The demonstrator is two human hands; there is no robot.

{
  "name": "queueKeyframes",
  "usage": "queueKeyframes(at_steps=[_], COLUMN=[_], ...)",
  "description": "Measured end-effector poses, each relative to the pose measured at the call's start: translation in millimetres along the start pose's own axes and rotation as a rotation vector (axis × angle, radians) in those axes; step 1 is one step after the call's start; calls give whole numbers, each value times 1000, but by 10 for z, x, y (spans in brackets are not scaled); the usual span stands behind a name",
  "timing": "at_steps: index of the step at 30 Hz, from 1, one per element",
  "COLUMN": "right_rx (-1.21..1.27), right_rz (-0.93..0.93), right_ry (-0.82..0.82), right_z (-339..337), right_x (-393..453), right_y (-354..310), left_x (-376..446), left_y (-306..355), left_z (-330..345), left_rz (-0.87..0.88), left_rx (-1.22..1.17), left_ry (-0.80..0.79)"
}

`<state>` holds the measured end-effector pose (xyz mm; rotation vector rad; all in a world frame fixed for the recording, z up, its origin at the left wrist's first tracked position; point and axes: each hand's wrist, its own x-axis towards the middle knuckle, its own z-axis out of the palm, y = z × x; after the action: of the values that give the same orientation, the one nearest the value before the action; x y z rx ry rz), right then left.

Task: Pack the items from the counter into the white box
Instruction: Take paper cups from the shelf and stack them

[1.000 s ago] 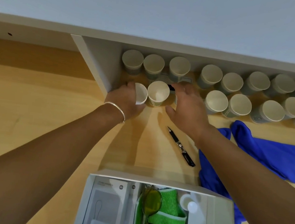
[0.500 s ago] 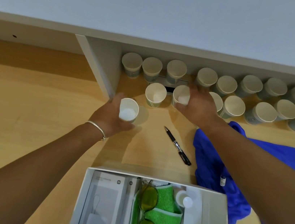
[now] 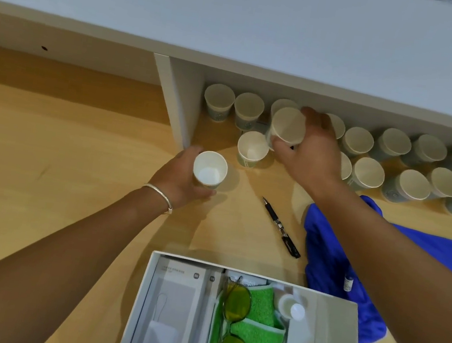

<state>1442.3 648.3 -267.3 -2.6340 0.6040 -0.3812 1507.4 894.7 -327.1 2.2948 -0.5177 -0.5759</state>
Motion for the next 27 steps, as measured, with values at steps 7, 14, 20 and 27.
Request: queueKeyframes(at_steps=[7,14,20,27], right_rx=[-68,-68,-7,-1], right_rz=[-94,-56,-1,2], right_ry=[-118,-263,-299,-250], right_z=[197,610,701,413], right_x=[58,-30,-79,-171], right_y=[-278,-165,-116,-179], left_x=[48,56,28,-48], left_y=[-54,-114,-128,-81], left_z=[-36,-6,46,36], left_rz=[4,46,41,6], left_rx=[42,23,-2,-1], left_ry=[-17,-21,-31,-61])
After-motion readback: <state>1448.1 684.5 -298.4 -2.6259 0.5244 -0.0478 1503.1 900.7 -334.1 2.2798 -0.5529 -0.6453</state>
